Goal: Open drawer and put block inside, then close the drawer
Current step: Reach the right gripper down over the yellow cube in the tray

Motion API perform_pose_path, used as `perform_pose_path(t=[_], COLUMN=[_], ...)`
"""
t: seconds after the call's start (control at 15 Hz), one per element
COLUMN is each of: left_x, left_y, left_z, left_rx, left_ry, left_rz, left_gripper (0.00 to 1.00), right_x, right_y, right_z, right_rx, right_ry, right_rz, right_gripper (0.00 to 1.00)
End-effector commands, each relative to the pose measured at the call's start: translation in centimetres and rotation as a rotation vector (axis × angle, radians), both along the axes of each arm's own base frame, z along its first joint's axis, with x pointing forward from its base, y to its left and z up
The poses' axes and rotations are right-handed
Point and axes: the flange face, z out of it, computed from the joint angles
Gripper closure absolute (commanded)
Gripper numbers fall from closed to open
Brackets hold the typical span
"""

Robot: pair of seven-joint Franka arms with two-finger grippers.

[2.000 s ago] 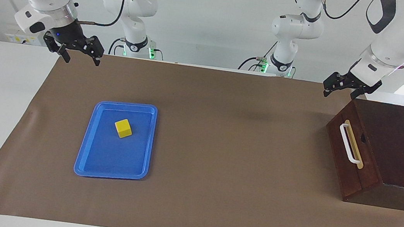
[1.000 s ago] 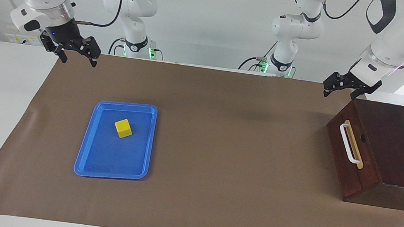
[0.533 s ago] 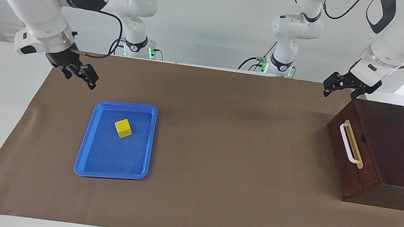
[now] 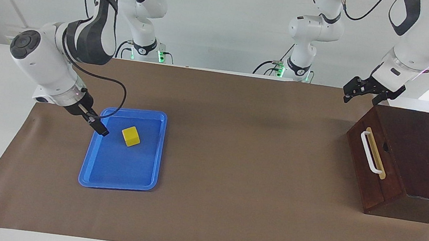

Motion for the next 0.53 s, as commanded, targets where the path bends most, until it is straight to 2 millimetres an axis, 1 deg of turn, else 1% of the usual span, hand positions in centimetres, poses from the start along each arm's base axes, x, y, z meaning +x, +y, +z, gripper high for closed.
perform_pose_path(t=[0.0,0.13,0.2,0.27,0.33,0.4,0.47], left_x=[-0.4,-0.2,0.1,0.4,0.7,0.9,1.3], left_y=[-0.5,-0.6,-0.8,-0.9,-1.2,-1.6,-2.0], left_z=[0.5,0.4,0.5,0.2,-0.5,-0.6,-1.3], left_rx=[-0.018,-0.013,-0.014,-0.016,-0.017,0.008,0.093], left_ry=[-0.019,-0.031,-0.055,-0.079,-0.104,-0.142,-0.182], left_rz=[-0.008,0.036,0.038,0.038,0.035,0.020,-0.022], left_gripper=[0.00,0.00,0.00,0.00,0.00,0.00,0.00], right_x=[-3.0,-3.9,-3.8,-3.9,-3.8,-3.5,-3.3], right_y=[0.1,0.2,-0.3,-1.3,-1.9,-2.0,-2.3], right_z=[-0.6,-1.9,-2.4,-3.0,-3.8,-4.3,-5.1], right_rx=[0.033,0.063,0.074,0.080,0.099,0.122,0.137], right_ry=[0.010,0.035,0.043,0.057,0.068,0.071,0.078], right_rz=[-0.086,-0.110,-0.124,-0.142,-0.158,-0.165,-0.175], right_gripper=[0.03,0.03,0.03,0.03,0.03,0.03,0.03])
